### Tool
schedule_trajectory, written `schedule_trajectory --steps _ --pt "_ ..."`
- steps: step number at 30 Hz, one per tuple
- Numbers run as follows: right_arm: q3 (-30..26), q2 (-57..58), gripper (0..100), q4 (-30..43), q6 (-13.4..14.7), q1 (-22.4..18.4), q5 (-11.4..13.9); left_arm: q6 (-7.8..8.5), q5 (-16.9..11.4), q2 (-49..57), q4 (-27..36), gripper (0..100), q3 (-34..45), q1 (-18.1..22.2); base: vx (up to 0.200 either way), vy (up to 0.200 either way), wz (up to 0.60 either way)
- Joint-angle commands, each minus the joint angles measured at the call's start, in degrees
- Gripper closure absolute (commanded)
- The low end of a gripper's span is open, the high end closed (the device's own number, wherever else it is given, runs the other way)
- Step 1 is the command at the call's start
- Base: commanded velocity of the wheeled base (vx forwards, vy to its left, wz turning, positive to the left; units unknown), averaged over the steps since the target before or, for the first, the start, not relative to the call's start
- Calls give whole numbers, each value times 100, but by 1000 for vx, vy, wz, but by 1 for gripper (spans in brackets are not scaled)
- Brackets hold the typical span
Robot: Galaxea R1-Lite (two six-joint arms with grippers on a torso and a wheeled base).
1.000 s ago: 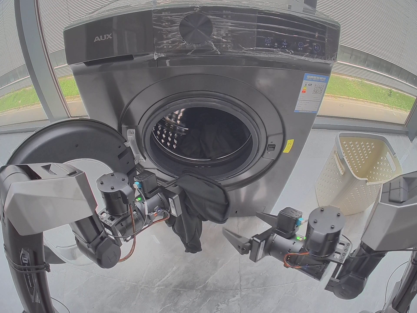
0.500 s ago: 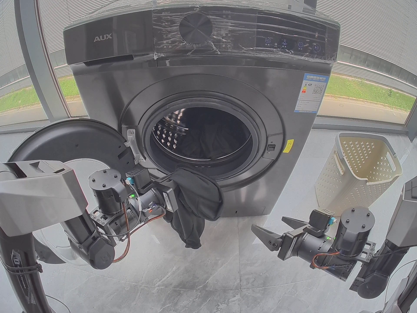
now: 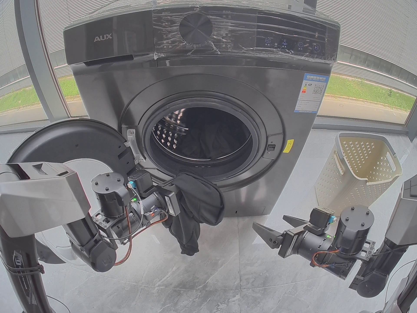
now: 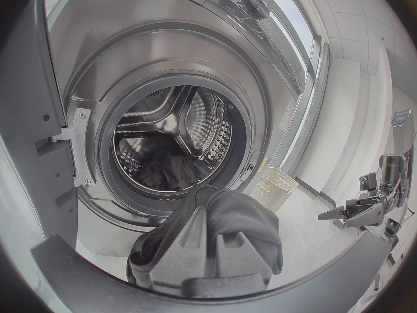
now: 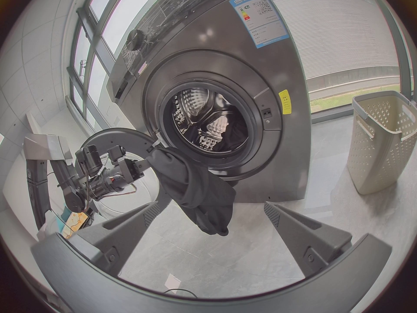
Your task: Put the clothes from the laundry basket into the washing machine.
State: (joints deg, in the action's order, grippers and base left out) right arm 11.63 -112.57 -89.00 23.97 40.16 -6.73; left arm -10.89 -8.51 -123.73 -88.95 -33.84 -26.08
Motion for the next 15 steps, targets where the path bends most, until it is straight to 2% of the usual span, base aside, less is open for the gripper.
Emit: schedule_trajectory --steps 1,3,6,9,11,15 --pt "-73 -46 0 -56 -85 -140 -4 -1 -2 -10 -43 100 0 -12 0 0 0" --pt "-73 16 0 -56 -217 -227 5 -1 16 -37 -43 100 -8 -12 0 0 0" --pt "-126 68 0 -64 -252 -245 -4 16 25 -133 -52 100 -17 -3 0 0 0" --pt "-548 437 0 -64 -279 -236 -21 43 77 -239 -61 100 -35 -29 0 0 0" --pt "-794 789 0 -47 -261 -271 5 16 297 -248 -61 100 -167 -12 0 0 0" --pt "-820 780 0 -38 -279 -544 14 25 455 -186 -61 100 -255 24 0 0 0"
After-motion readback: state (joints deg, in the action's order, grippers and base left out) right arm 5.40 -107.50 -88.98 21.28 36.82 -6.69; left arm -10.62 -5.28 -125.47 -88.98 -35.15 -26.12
